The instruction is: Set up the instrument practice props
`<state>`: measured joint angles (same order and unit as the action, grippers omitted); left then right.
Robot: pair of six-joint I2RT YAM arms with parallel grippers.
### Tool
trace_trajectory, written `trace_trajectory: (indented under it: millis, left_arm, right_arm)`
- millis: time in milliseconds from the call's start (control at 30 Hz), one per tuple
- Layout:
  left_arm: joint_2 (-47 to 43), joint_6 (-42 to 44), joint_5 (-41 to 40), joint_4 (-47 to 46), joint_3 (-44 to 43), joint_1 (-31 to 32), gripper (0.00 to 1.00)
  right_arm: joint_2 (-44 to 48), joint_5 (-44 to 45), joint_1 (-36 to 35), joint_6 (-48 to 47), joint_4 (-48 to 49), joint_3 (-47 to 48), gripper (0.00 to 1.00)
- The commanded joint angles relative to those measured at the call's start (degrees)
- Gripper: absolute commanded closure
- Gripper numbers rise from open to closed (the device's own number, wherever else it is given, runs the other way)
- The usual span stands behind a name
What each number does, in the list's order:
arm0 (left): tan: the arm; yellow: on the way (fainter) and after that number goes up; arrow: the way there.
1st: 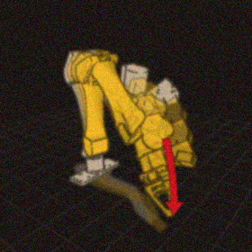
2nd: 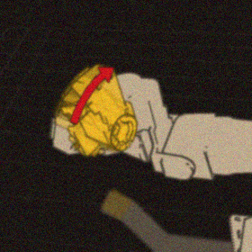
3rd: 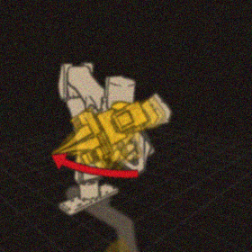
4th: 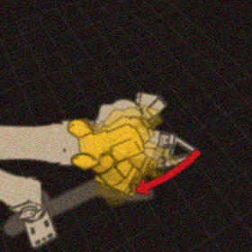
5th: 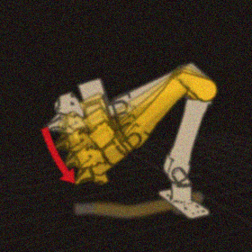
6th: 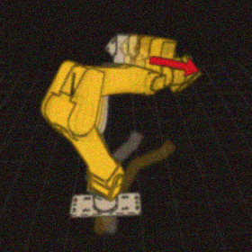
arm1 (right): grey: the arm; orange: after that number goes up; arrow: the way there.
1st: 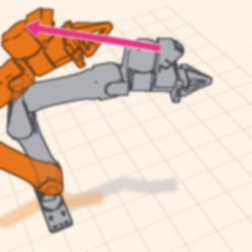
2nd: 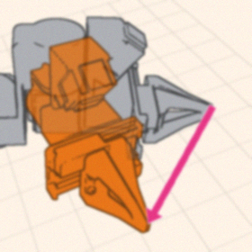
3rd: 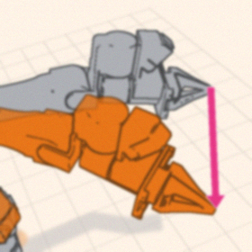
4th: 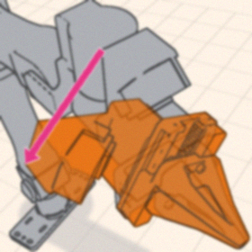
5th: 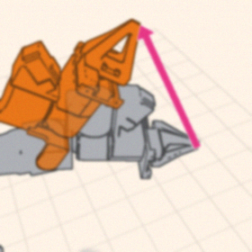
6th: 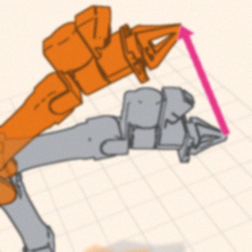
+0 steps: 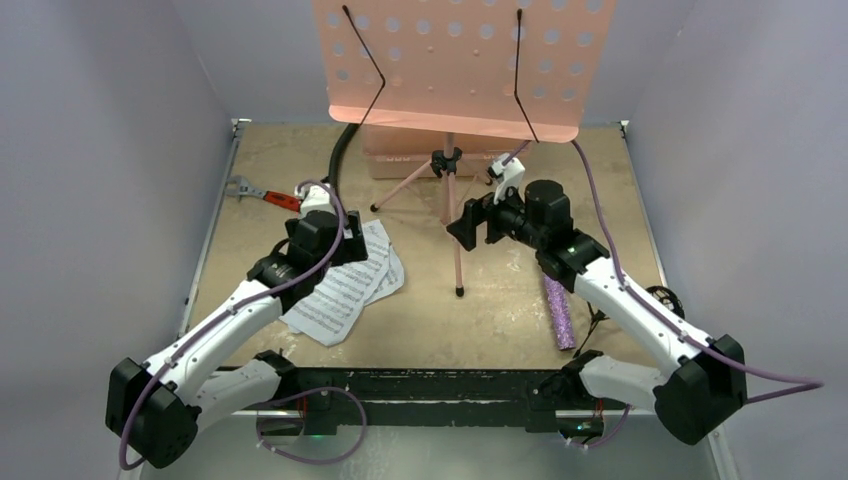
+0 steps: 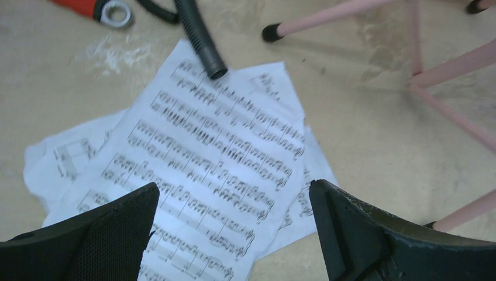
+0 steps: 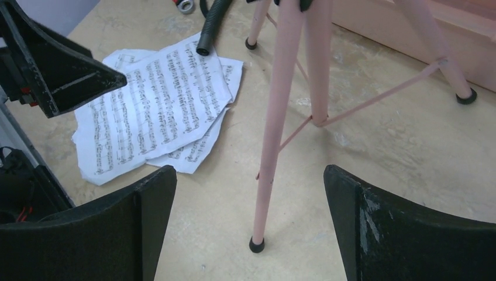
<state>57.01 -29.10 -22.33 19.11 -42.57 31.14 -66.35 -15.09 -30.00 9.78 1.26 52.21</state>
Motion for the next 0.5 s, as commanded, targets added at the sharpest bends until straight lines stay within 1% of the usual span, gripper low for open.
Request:
trace_trajectory:
  millis: [0,100,167,233,333,467]
  left_arm:
    - [2.4,-9.5,-2.8,12.4,-2.1,-0.3,0.01]
    - [6.9,-9.9,1.5,14.2,-2.5,-0.3,0.01]
    - [10.8,-9.5,4.4,14.9,-3.4,-0.3,0.01]
    - [15.1,-9.2,6.8,15.9,-5.3,-0.4,0.02]
    - [20.4,-8.3,10.8,15.4,-7.7,-0.3,0.05]
    - [23.8,-9.1,17.5,11.2,-9.9,-0.2,0.05]
  right_arm:
    - [5.0,7.4,-0.1,3.9,3.8,-3.0,0.02]
    - [6.9,14.4,0.0,9.4,3.5,-4.7,0.02]
    - [7.5,21.6,0.0,15.0,1.6,-5.5,0.02]
    - [7.5,25.4,0.0,17.9,0.5,-6.0,0.02]
    - [6.5,24.3,0.1,16.5,-1.0,-5.2,0.02]
    - [3.3,23.0,0.1,16.2,-5.1,-2.5,0.02]
